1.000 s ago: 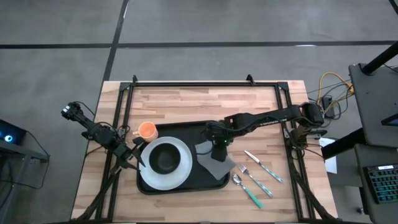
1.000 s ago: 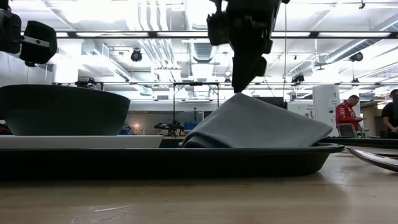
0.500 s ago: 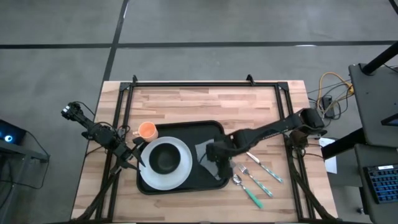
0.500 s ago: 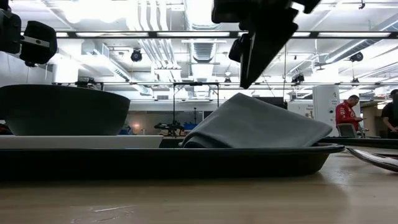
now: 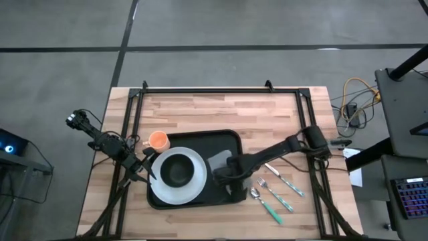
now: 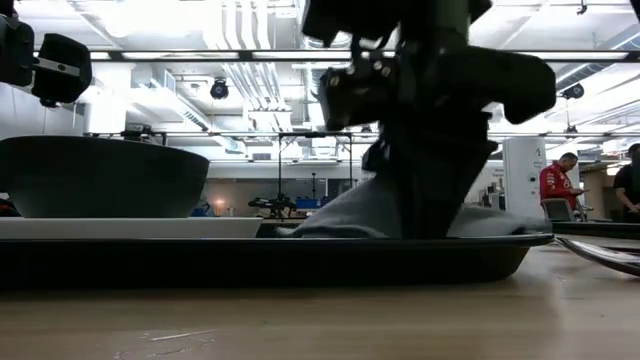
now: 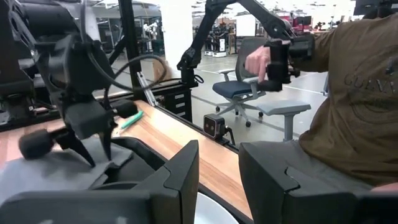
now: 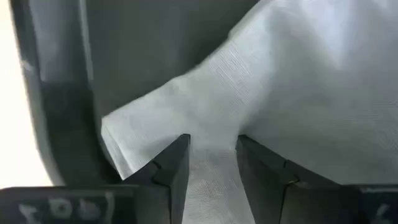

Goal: Set up tray
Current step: Put the gray napkin on the black tray to the right of the white plate

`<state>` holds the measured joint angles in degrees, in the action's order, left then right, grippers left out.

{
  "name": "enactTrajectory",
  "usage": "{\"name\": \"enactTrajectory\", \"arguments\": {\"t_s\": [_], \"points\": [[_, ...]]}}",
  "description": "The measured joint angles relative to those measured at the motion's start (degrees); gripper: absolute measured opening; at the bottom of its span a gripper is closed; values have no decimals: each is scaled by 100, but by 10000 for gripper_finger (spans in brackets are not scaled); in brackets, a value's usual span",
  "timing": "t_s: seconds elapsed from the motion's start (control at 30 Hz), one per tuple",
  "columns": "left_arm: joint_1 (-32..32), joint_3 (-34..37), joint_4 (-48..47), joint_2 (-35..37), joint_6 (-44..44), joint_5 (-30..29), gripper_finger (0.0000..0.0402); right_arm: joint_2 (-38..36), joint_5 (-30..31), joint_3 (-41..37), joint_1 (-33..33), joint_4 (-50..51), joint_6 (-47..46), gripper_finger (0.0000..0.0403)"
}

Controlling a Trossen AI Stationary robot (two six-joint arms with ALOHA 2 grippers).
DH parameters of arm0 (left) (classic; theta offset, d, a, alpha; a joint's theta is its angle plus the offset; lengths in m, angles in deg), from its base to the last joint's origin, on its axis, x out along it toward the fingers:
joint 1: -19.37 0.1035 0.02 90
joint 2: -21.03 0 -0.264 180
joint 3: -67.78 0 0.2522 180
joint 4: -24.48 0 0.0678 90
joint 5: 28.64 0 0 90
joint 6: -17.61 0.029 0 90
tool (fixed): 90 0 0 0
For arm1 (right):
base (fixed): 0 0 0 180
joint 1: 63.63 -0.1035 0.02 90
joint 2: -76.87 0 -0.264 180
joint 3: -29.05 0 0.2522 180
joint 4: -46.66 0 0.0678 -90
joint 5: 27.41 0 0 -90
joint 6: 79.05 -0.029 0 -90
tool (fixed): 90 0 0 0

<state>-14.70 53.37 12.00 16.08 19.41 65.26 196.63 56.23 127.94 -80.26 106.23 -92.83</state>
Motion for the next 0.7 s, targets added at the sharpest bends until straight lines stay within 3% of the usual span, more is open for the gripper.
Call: {"name": "enactTrajectory", "arguments": {"t_s": [0.1,0.33,0.53,0.7], "points": [[-1,-2,0,0,0,0,96,244,-393,273,4,-27,-287,125],[0,0,1,0,0,0,96,379,-319,649,-28,-49,-302,124],[-1,0,1,1,0,2,96,-79,338,861,13,498,-117,113],[-1,0,0,-26,0,0,96,-371,1337,977,21,495,306,104]]}}
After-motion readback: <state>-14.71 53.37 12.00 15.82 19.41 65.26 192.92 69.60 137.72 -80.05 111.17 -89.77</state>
